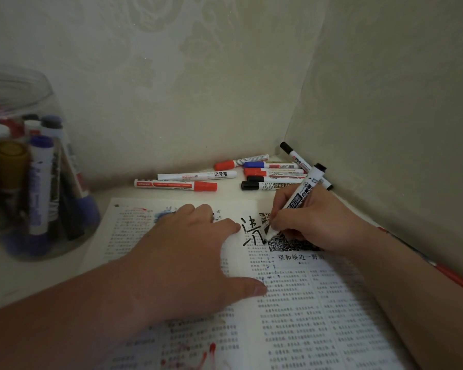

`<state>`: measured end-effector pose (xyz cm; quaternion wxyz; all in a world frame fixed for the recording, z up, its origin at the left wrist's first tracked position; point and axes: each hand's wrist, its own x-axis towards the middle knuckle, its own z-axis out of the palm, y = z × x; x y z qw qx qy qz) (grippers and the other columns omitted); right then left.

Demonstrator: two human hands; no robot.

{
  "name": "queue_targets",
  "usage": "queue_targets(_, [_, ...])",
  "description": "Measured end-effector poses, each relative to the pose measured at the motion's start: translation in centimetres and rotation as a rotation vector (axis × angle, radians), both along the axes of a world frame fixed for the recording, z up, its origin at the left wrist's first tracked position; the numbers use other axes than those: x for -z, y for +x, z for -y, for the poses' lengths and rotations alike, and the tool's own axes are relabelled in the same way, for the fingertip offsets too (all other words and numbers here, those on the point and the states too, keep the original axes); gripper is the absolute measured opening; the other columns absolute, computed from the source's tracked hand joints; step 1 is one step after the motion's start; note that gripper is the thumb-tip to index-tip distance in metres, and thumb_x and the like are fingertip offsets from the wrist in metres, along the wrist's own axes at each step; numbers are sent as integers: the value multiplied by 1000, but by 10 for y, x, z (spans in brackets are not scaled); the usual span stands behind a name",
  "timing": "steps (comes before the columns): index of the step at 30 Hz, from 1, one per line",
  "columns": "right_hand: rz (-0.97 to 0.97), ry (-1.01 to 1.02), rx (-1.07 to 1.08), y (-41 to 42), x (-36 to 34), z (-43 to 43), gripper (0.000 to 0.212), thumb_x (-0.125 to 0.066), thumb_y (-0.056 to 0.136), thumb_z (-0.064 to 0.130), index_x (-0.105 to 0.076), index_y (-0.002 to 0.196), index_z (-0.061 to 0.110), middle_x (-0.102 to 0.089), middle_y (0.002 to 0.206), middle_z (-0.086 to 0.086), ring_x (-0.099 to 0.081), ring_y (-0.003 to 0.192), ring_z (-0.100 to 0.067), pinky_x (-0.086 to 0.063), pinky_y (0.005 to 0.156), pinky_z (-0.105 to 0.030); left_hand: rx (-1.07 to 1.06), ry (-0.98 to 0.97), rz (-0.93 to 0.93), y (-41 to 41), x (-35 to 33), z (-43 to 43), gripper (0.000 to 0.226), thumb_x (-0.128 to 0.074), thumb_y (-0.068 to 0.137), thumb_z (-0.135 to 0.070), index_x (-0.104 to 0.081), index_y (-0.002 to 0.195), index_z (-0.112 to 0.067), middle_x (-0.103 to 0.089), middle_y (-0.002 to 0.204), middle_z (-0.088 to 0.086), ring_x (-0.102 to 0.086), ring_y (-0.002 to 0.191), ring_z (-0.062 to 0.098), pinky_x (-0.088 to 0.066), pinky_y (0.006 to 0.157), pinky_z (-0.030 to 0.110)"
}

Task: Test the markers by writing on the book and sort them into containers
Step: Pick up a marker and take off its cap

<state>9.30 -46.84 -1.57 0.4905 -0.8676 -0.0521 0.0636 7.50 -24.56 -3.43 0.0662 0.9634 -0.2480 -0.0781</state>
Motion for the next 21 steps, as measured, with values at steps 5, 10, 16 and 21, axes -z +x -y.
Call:
queue_targets(5, [-14,33,-47,-1,1,1,17,-71,68,13,-64,70,-2,-58,55,-12,-48,50,-22,-36,46,-25,-5,7,-17,0,-2,1,105,-25,52,-106,-16,144,-56,-34,137,-20,-29,129,7,-27,115,40])
queue_targets(10, [27,9,-28,-1,0,0,11,-72,85,6,-69,74,5,-64,60,-7,-54,51,-13,-42,51,-25,-12,-11,6,-2,-2,1,104,-24,51,-105,-19,142,-55,-35,124,-21,-31,120,6,-30,112,39])
queue_targets(16, [15,8,-36,-4,-2,0,10,-72,84,4,-69,75,4,-62,56,-6,-51,48,-14,-39,46,-22,-10,-33,12,-2,-3,0,102,-26,53,-105,-17,142,-56,-35,133,-22,-30,127,7,-28,114,40])
queue_targets(21, [45,141,38,-1,-1,2,11,-74,75,8,-69,68,15,-52,52,-4,-43,45,-15,-34,43,-22,-4,-168,39,-4,-3,2,111,-42,55,-101,2,144,-52,-32,135,-26,-30,127,3,-29,112,33])
